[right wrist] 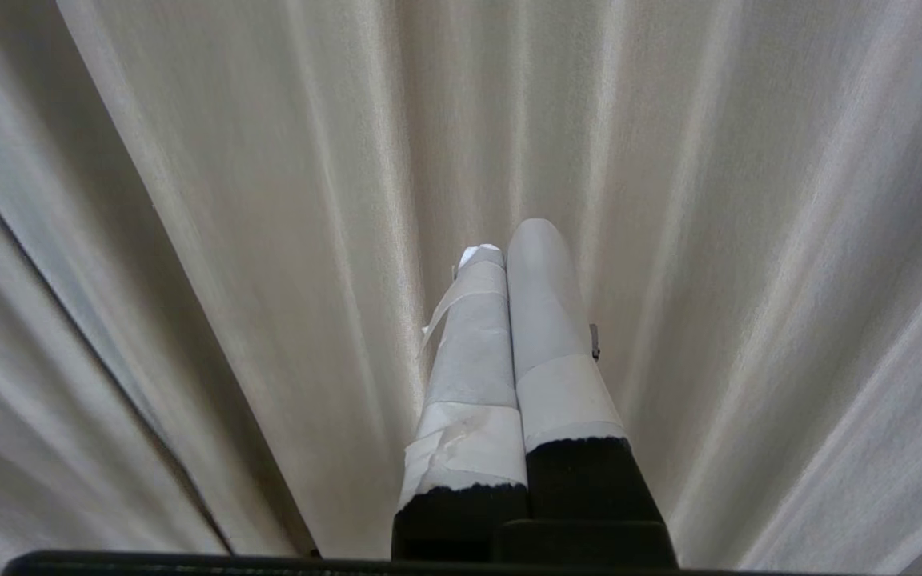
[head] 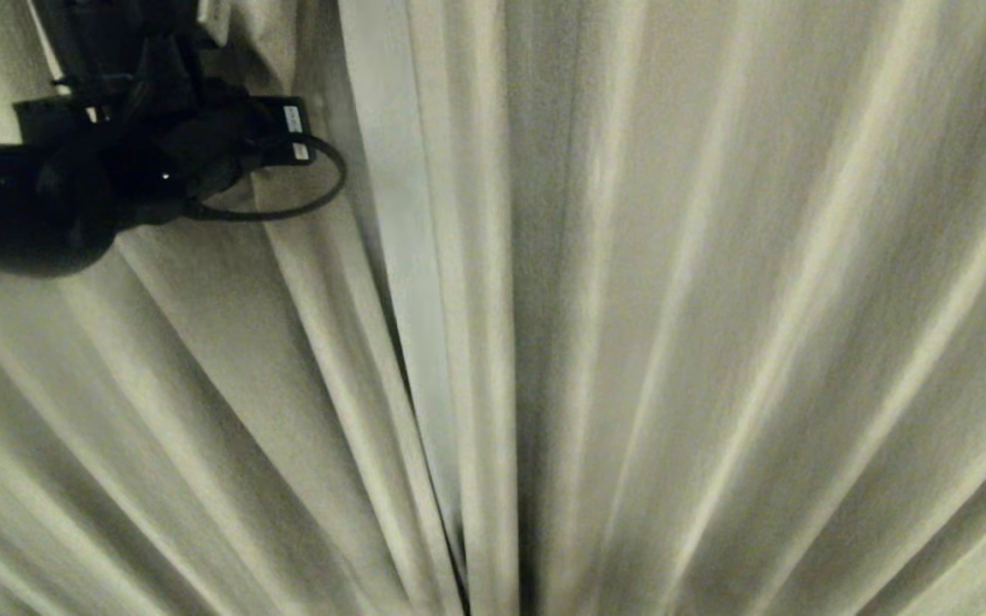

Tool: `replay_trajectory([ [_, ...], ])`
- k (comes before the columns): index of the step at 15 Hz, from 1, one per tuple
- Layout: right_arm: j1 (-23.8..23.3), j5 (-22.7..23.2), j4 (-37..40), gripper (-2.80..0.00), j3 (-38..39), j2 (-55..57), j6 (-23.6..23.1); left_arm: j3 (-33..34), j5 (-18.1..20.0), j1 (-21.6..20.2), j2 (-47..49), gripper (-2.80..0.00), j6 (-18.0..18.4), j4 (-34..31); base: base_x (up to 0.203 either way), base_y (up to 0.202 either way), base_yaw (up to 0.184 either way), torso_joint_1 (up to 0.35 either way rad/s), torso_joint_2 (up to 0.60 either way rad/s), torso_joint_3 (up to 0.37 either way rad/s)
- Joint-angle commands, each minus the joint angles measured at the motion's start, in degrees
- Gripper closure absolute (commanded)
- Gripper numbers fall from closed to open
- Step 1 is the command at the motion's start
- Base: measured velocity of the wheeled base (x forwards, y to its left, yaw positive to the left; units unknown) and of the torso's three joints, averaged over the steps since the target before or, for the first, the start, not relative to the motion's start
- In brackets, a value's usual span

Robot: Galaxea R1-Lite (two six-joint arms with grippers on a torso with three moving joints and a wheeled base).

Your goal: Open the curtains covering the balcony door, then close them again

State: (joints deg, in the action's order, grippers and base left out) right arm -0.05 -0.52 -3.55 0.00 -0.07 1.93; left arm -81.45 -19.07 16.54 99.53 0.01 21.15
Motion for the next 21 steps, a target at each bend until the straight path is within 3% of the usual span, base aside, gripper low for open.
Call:
replay_trajectory([
  [1,0.0,0.0,-0.1,0.00,0.0,0.1,0.0,0.3,2.0,-5.1,-0.9,0.00,-0.5,0.1,0.000,0.000,0.000,0.000,0.00,0.000],
  [9,0.0,0.0,-0.1,0.00,0.0,0.1,0.0,0.2,12.3,-20.1,-0.5,0.00,-1.0,0.0,0.000,0.000,0.000,0.000,0.00,0.000],
  [21,0.0,0.0,-0.1,0.00,0.0,0.1,0.0,-2.1,35.8,-42.2,4.6,0.00,-0.7,-2.4,0.000,0.000,0.000,0.000,0.00,0.000],
])
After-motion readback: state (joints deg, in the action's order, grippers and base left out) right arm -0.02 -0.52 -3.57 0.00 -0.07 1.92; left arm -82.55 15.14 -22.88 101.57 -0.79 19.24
